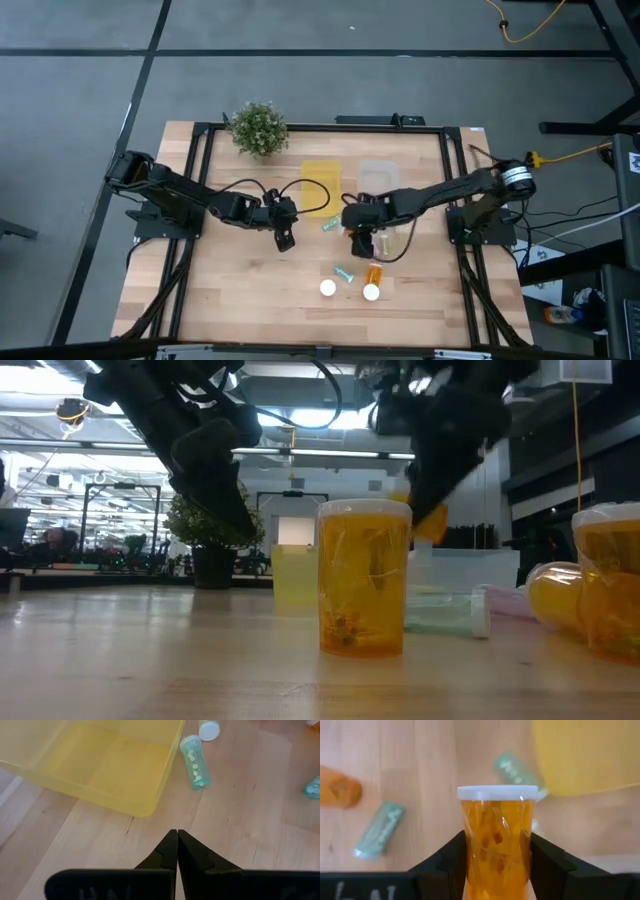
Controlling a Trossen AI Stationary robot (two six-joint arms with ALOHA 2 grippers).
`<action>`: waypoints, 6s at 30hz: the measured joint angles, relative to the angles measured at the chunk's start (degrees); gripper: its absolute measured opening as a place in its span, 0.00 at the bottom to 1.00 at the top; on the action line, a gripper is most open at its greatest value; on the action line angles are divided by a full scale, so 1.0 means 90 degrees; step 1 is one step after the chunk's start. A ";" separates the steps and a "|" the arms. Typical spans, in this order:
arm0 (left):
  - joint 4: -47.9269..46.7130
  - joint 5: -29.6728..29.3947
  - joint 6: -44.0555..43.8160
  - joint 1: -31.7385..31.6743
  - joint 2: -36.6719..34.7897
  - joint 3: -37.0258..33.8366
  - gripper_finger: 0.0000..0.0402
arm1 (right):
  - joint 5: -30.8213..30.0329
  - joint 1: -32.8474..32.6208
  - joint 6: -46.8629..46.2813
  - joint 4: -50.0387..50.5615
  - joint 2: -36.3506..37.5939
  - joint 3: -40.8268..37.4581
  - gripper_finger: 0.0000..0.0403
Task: Pick and place medicine bottles into bin by pill shape (circle, oval)
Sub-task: Put the large orange pill bottle into the transparent bin, then put the small yellow pill bottle into the yellow bin
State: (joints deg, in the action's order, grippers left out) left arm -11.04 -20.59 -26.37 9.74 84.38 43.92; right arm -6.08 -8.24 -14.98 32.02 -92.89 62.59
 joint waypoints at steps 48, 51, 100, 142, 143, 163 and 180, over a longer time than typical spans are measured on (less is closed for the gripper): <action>0.0016 0.0021 0.0170 0.0016 -0.0002 0.0002 0.01 | -0.2811 0.1606 -0.2405 -0.1581 0.2379 -0.2827 0.52; 0.0018 0.0023 0.0170 0.0017 -0.0002 0.0002 0.01 | -0.2806 0.1606 -0.2130 -0.1849 0.2379 -0.2827 0.53; 0.0021 0.0028 0.0158 0.0015 -0.0002 -0.0002 0.01 | 0.0479 -0.0610 -0.3204 -0.1089 0.2379 -0.2482 0.61; 0.0018 0.0025 0.0165 0.0015 -0.0002 -0.0002 0.01 | -0.0228 -0.1138 -0.5596 0.0097 0.0638 -0.2526 0.37; 0.0018 0.0025 0.0165 0.0015 -0.0002 -0.0002 0.01 | -0.0229 -0.1138 -0.5610 0.0116 0.0667 -0.2531 0.34; 0.0010 0.0026 0.0168 0.0015 -0.0002 -0.0002 0.01 | -0.1366 -0.0767 -0.2241 -0.1725 0.1135 -0.1304 0.23; 0.0028 0.0030 0.0163 0.0017 0.0000 -0.0002 0.01 | -0.0980 0.0998 -0.1041 -0.4302 0.0053 -0.1297 0.25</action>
State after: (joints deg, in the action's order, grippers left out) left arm -10.79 -20.31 -24.91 9.89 84.38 43.90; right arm -14.90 0.74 -24.35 -6.70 -92.41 50.91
